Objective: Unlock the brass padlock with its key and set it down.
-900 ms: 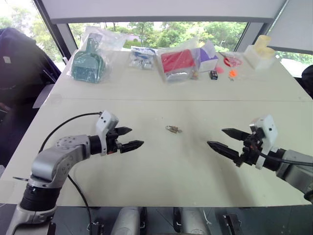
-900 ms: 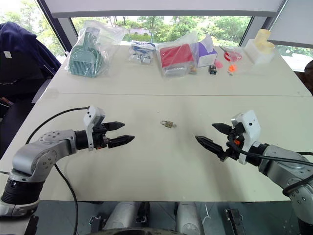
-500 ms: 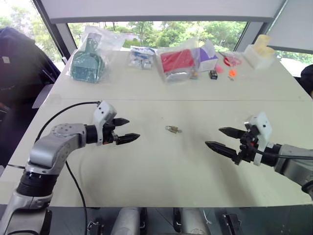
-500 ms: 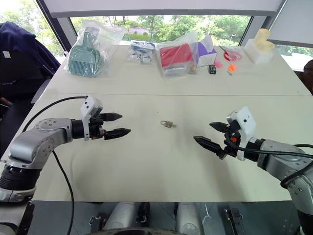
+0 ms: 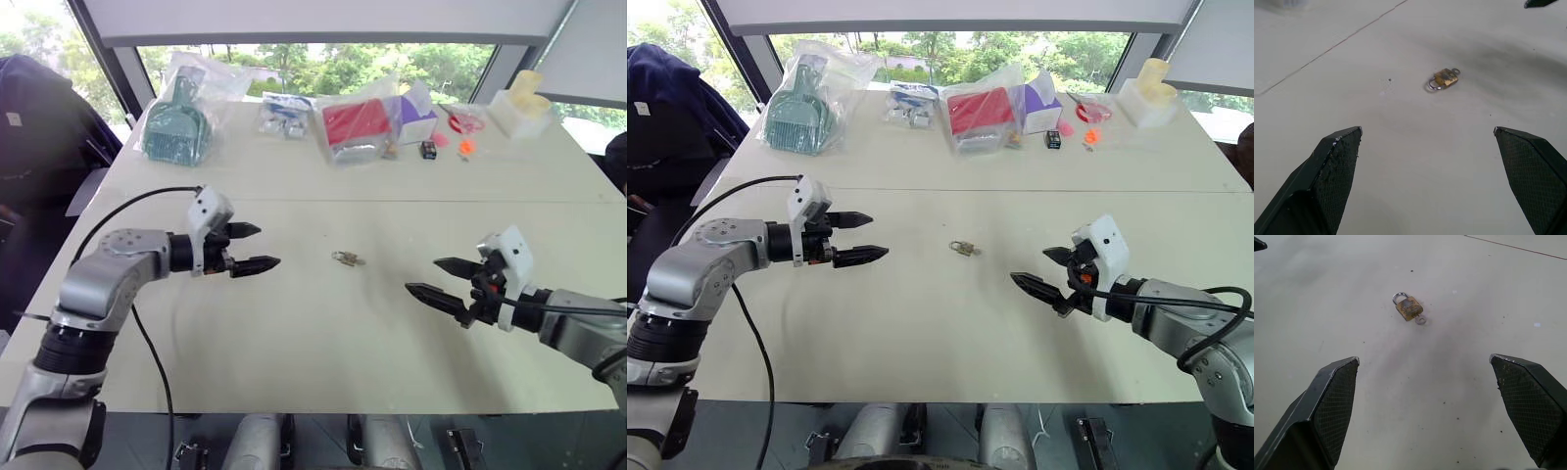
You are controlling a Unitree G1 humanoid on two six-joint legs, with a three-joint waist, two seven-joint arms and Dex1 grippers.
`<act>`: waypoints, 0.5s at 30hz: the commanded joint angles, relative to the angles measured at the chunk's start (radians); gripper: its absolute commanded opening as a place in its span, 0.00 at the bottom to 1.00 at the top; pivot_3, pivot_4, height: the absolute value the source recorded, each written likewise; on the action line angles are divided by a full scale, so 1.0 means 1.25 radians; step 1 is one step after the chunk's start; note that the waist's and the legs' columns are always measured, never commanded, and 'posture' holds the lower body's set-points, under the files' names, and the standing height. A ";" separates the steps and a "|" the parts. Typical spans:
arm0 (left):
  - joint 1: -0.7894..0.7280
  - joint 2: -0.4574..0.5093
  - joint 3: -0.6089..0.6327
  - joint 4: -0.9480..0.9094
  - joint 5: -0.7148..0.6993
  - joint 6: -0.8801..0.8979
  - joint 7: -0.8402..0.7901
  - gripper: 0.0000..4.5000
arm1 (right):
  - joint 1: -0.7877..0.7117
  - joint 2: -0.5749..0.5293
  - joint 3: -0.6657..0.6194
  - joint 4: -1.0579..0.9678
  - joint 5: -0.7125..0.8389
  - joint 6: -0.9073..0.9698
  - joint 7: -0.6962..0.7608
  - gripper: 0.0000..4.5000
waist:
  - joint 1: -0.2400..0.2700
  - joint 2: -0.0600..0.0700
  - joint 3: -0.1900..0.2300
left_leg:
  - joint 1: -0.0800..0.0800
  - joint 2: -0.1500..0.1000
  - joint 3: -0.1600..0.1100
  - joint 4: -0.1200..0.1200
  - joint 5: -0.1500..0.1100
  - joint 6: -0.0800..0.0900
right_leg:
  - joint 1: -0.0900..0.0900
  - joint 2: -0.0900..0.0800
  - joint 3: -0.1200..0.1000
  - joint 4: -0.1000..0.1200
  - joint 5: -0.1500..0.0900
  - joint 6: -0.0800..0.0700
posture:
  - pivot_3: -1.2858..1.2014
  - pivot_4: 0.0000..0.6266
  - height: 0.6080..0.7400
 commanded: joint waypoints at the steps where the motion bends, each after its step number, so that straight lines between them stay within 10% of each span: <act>1: -0.070 0.015 -0.052 0.052 0.052 -0.085 -0.084 1.00 | -0.037 0.020 0.018 -0.022 0.019 0.018 -0.031 0.99 | 0.001 0.000 0.000 | 0.000 0.000 0.000 0.000 0.000 0.000 | 0.000 0.000 0.000 0.000 0.000 0.000 | 0.52 0.24 1.00; 5: -0.231 -0.019 -0.165 0.241 0.162 -0.273 -0.235 1.00 | -0.050 0.054 0.045 -0.052 0.015 0.036 -0.078 0.99 | 0.005 0.000 0.000 | -0.001 0.000 -0.001 0.002 0.000 0.000 | 0.000 0.002 -0.001 0.000 0.000 0.000 | 0.52 0.24 1.00; 15: -0.622 -0.403 -0.333 0.972 0.427 -0.709 -0.350 1.00 | 0.051 0.113 0.027 -0.141 -0.015 0.025 -0.187 0.99 | 0.020 -0.001 0.000 | -0.003 -0.002 0.005 0.005 -0.005 0.010 | 0.000 0.002 0.000 -0.001 0.000 0.001 | 0.52 0.24 1.00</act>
